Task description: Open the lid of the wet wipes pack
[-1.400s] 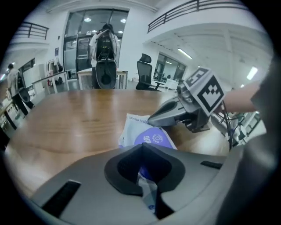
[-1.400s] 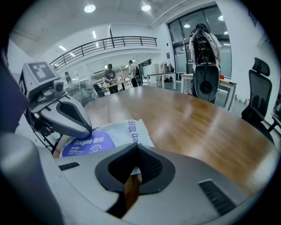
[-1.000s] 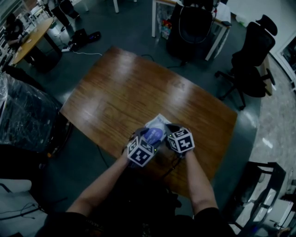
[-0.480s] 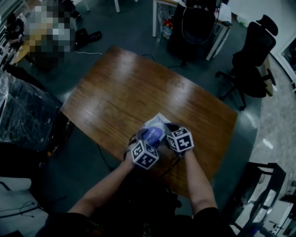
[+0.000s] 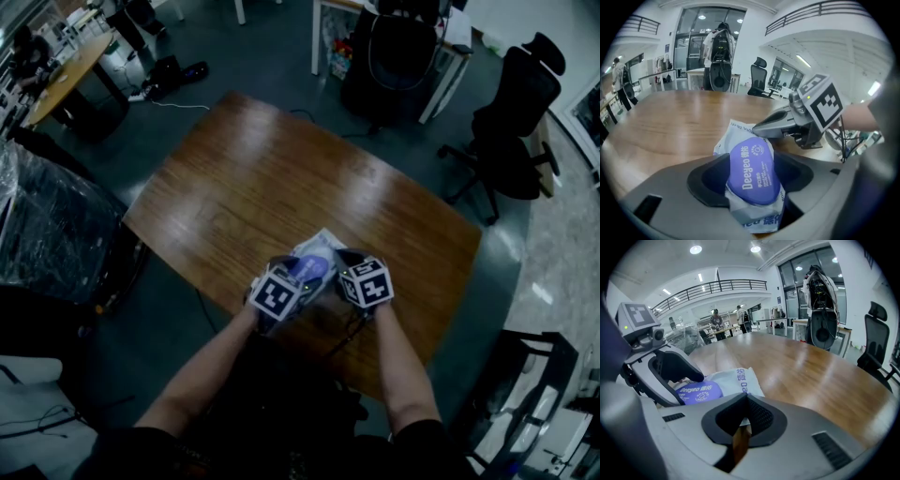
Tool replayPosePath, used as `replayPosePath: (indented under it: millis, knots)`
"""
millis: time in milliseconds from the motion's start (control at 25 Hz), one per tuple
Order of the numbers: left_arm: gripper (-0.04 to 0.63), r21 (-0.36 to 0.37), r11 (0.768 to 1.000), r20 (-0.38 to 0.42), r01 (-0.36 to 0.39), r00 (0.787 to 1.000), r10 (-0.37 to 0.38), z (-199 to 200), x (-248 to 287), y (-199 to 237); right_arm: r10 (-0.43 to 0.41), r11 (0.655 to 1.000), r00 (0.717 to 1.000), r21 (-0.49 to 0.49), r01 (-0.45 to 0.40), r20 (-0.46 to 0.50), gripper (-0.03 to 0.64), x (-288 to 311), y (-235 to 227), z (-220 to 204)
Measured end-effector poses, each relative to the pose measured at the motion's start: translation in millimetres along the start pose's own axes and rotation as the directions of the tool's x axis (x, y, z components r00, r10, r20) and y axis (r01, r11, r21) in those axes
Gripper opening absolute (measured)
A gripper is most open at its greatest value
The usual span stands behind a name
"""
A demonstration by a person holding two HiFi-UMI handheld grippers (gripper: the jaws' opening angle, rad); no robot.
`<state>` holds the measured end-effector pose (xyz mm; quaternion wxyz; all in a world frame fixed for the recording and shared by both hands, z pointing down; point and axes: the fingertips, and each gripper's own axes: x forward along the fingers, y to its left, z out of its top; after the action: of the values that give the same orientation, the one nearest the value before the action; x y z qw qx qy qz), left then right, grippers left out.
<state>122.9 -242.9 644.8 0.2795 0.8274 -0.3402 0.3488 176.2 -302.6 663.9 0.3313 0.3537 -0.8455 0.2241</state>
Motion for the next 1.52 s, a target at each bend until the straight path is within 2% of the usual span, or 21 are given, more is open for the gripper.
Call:
replayPosePath:
  millis: [360,520,720,800,1080,1200,1360,1440,1520]
  knots:
    - [0.305,-0.081,0.988,0.027,0.130,0.991,-0.128,8,-5,6,0.000,1.000,1.000,0.005,0.000,-0.002,0.011,0,0,2]
    - [0.305,-0.175,0.959,0.064,0.224,0.974,-0.216,12,-8,9,-0.006,1.000,1.000,0.001,0.006,-0.009,0.011,0,-2,2]
    - [0.301,-0.219,0.922,0.099,0.320,0.947,-0.305,16,-13,9,-0.007,1.000,1.000,0.003,0.007,-0.005,0.011,1,-3,-1]
    - [0.248,-0.207,0.916,0.123,0.344,0.938,-0.324,24,-21,9,-0.014,1.000,1.000,0.005,0.014,-0.007,0.011,1,-3,-1]
    - [0.241,-0.111,0.957,0.130,0.269,0.958,-0.255,39,-38,34,-0.086,0.994,0.996,0.071,0.085,0.005,0.011,0,-4,-4]
    - [0.234,-0.057,0.975,0.130,0.217,0.969,-0.208,43,-47,47,-0.124,0.991,0.992,0.060,0.122,0.032,0.011,-11,4,2]
    - [0.137,0.044,0.995,0.123,0.093,0.988,-0.098,48,-54,70,-0.131,0.990,0.988,0.059,0.127,0.082,0.011,-23,17,20]
    - [0.087,0.104,0.994,0.109,0.029,0.993,-0.040,46,-51,83,-0.141,0.989,0.985,0.059,0.135,0.102,0.011,-27,20,27]
    - [0.067,0.141,0.990,0.101,-0.007,0.995,-0.007,44,-48,91,-0.153,0.987,0.980,0.066,0.146,0.125,0.011,-35,23,33]
